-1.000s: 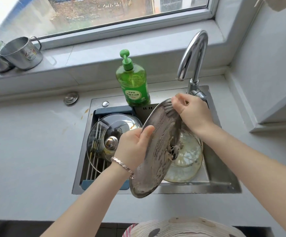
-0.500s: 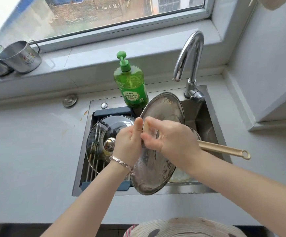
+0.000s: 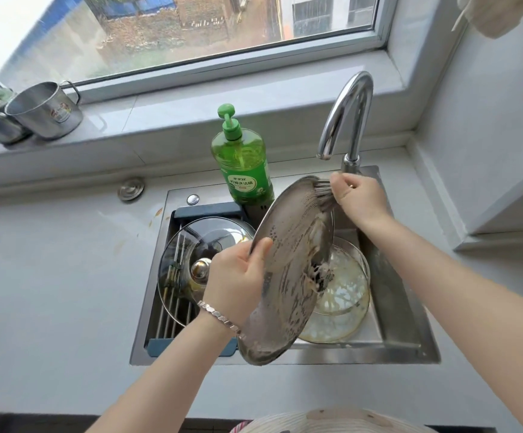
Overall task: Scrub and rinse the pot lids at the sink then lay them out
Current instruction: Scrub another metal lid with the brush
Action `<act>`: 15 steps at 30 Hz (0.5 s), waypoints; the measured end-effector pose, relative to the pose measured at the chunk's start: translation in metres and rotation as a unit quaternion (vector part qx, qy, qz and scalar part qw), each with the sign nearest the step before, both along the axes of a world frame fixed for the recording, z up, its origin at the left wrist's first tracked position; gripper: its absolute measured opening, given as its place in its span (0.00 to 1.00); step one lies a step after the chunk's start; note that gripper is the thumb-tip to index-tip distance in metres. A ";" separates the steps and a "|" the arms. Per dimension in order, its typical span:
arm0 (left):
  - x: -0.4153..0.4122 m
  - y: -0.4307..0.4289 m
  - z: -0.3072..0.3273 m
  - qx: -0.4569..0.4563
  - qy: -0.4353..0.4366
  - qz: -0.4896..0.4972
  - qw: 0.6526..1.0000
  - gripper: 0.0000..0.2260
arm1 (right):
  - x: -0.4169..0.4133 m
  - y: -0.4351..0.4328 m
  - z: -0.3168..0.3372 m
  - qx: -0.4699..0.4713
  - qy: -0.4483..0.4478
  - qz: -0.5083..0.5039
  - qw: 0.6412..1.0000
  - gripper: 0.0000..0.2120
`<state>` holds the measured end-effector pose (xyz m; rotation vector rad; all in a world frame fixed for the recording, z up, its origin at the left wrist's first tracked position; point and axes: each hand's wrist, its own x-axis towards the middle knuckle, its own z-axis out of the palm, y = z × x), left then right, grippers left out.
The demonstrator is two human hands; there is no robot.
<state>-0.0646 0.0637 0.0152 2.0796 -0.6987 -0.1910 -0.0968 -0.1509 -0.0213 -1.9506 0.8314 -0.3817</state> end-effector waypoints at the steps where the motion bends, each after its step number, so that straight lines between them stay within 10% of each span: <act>1: -0.002 -0.001 0.001 -0.002 -0.008 -0.003 1.000 0.24 | 0.003 -0.006 -0.005 0.004 0.027 -0.020 0.999 0.18; 15: 0.008 -0.004 0.007 -0.041 0.089 0.072 0.993 0.21 | -0.013 0.044 0.001 0.009 -0.070 0.102 0.992 0.11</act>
